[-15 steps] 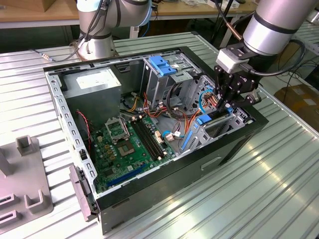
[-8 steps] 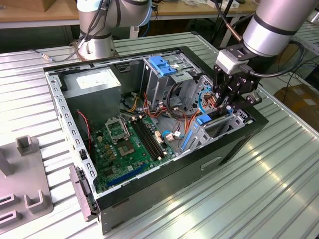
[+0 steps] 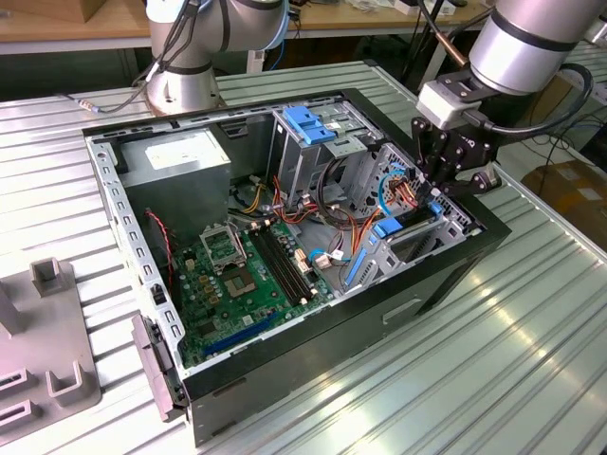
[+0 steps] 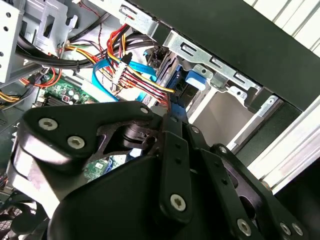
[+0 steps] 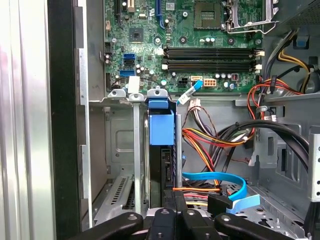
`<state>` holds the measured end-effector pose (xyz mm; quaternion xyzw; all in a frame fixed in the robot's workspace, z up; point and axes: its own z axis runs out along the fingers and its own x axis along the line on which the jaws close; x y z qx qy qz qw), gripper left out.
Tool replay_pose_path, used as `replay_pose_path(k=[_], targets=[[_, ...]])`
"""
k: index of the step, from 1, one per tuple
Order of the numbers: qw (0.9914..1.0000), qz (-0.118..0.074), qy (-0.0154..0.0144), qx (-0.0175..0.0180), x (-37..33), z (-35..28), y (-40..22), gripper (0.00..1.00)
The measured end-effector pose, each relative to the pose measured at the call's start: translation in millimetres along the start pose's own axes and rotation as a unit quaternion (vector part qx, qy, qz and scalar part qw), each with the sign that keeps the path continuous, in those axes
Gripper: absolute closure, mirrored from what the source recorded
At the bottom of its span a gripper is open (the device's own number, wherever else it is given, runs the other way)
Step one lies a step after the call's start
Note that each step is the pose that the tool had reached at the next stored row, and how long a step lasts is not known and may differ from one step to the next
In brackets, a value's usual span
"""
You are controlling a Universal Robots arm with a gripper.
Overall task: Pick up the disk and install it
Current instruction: 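Insert the first disk wire, then insert the second disk wire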
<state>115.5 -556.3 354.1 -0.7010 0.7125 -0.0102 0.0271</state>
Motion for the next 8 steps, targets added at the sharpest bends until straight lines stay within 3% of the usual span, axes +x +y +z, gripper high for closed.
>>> replay_pose_path(k=[1,8], targets=[[1.00000,0.000,0.0000,0.0001,0.0,0.0,0.0,0.90],[1.00000,0.000,0.0000,0.0004,0.0,0.0,0.0,0.90]])
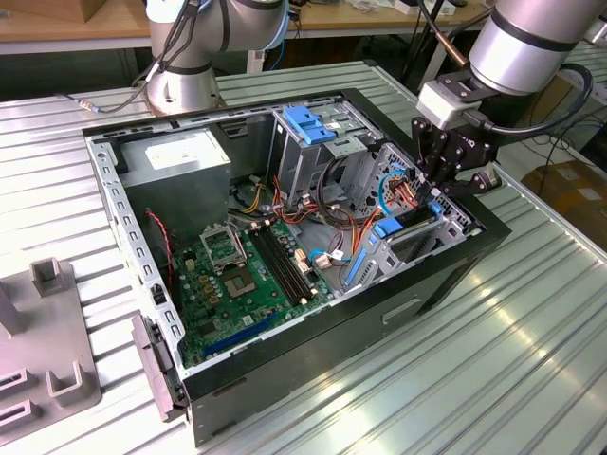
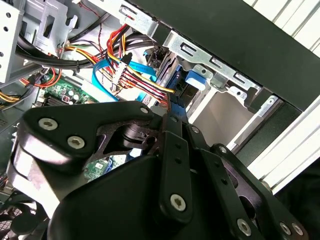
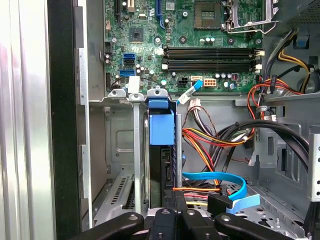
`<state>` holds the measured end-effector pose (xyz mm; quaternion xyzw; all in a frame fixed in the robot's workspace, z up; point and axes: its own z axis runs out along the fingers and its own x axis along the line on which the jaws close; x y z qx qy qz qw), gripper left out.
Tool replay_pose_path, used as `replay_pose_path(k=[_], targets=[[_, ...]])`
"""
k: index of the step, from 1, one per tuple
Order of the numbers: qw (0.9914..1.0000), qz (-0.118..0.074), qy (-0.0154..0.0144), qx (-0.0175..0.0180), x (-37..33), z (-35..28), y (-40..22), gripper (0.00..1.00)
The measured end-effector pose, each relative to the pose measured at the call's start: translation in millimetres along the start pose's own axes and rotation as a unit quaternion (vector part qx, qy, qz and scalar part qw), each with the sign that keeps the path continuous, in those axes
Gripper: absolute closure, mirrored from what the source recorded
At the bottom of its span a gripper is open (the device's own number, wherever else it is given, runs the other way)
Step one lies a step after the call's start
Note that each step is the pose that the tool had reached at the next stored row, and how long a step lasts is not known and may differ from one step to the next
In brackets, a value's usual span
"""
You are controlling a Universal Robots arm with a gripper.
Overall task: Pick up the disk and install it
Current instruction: 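Insert the second disk wire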
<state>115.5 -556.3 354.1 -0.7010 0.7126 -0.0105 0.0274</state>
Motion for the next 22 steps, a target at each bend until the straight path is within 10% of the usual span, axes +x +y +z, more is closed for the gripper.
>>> replay_pose_path(k=[11,22], targets=[[1.00000,0.000,-0.0004,0.0002,-0.2,-3.7,-0.2,0.90],[0.99999,0.001,-0.0034,-0.0036,-0.6,-24.0,-1.2,0.90]])
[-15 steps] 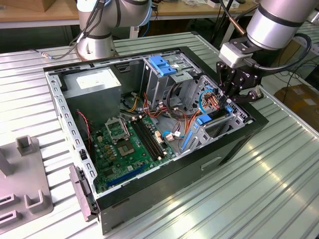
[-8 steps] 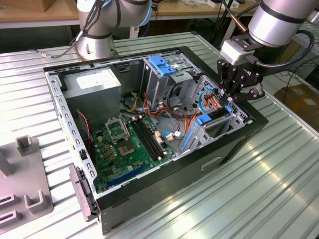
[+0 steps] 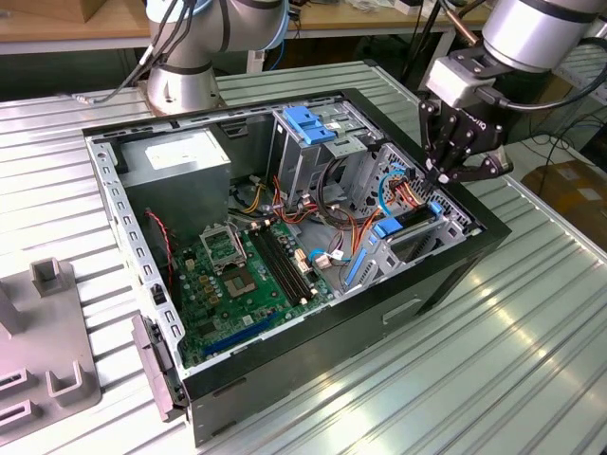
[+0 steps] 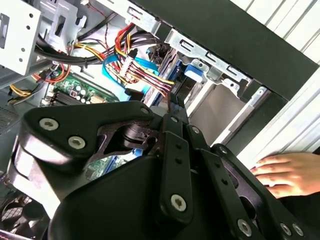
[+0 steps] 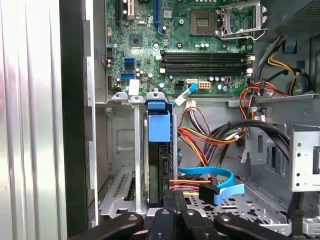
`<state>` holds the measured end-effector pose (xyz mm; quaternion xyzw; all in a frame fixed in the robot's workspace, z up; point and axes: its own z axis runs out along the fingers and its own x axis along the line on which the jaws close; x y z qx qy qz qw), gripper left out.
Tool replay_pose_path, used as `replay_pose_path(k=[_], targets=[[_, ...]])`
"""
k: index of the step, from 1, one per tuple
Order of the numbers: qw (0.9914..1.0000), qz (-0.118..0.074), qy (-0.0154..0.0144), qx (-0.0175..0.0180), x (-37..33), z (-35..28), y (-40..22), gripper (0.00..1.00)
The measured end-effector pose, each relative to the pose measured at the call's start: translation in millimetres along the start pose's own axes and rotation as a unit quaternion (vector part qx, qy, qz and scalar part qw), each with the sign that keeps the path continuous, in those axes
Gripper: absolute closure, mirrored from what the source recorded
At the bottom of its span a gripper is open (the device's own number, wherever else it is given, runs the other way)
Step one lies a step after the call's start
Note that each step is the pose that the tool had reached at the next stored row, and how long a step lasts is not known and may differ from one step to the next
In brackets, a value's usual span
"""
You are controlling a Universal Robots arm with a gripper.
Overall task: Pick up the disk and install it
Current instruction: 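Insert the second disk wire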
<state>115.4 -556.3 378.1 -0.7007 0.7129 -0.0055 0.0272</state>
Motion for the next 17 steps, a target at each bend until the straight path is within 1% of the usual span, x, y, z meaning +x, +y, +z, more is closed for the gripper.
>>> replay_pose_path(k=[1,2,4,5,6,8,11,13,15,17], targets=[[0.99999,0.000,0.0000,-0.0032,-0.1,-0.3,0.1,0.90],[0.99999,0.000,0.0000,-0.0052,-0.1,-0.3,0.2,0.90],[0.99994,0.001,0.0001,-0.0105,0.0,-1.1,0.5,0.90],[0.99994,0.001,0.0000,-0.0106,-0.2,-2.9,0.4,0.90],[0.99994,0.001,0.0000,-0.0106,-1.1,-7.4,0.2,0.90],[0.99994,0.001,-0.0001,-0.0106,-2.1,-9.2,0.1,0.90],[0.99994,0.000,0.0000,-0.0108,-4.9,-9.9,0.1,0.90],[0.99994,0.001,0.0001,-0.0110,-9.1,-9.8,0.4,0.90],[0.99994,0.001,0.0001,-0.0111,-15.4,-9.6,1.2,0.90],[0.99994,0.000,0.0012,-0.0111,-20.8,-9.9,1.6,0.90]])
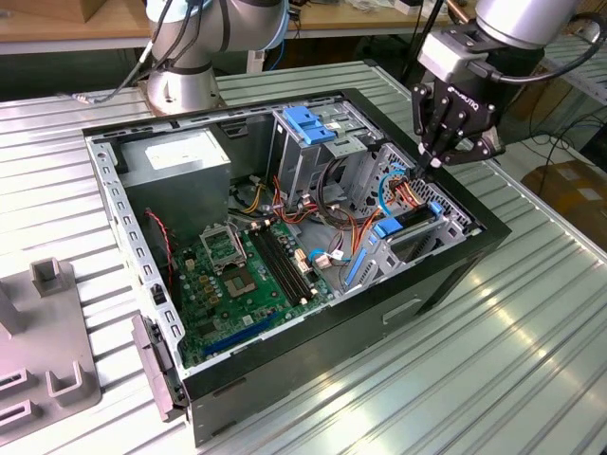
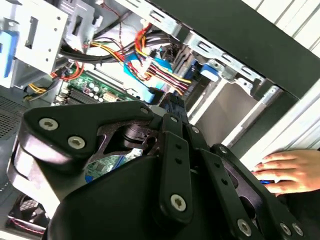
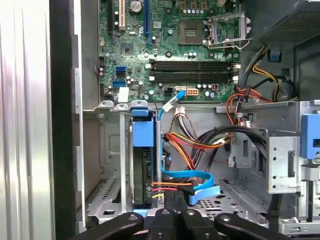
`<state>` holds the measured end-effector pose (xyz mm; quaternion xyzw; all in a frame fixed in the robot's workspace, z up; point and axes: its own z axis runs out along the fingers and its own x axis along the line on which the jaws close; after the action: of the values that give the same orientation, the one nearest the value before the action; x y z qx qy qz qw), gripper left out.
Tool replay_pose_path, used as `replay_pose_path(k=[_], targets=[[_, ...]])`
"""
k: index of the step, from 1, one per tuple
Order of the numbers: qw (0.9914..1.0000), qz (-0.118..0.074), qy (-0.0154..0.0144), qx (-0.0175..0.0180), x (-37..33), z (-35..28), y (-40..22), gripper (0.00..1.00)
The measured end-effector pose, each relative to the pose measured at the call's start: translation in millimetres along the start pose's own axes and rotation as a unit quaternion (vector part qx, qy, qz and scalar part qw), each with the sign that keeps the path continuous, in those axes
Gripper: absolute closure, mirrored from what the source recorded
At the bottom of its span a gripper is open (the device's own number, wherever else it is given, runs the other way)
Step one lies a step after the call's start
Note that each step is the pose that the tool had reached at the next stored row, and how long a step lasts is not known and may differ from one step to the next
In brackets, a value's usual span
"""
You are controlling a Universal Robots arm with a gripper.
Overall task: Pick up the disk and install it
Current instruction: 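Insert the second disk wire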
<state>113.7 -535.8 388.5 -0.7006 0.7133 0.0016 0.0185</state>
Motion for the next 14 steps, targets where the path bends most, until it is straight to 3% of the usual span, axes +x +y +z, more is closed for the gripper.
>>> replay_pose_path(k=[3,6,11,12,14], targets=[[1.00000,0.000,0.0032,0.0000,-7.0,0.0,0.3,0.90],[0.99999,0.000,0.0047,0.0000,-9.7,0.1,0.3,0.90],[0.99999,0.000,0.0051,0.0000,-12.2,0.4,0.4,0.90],[0.99999,0.000,0.0051,0.0001,-12.8,0.5,0.4,0.89],[0.99999,0.000,0.0054,0.0000,-16.5,1.2,0.4,0.76]])
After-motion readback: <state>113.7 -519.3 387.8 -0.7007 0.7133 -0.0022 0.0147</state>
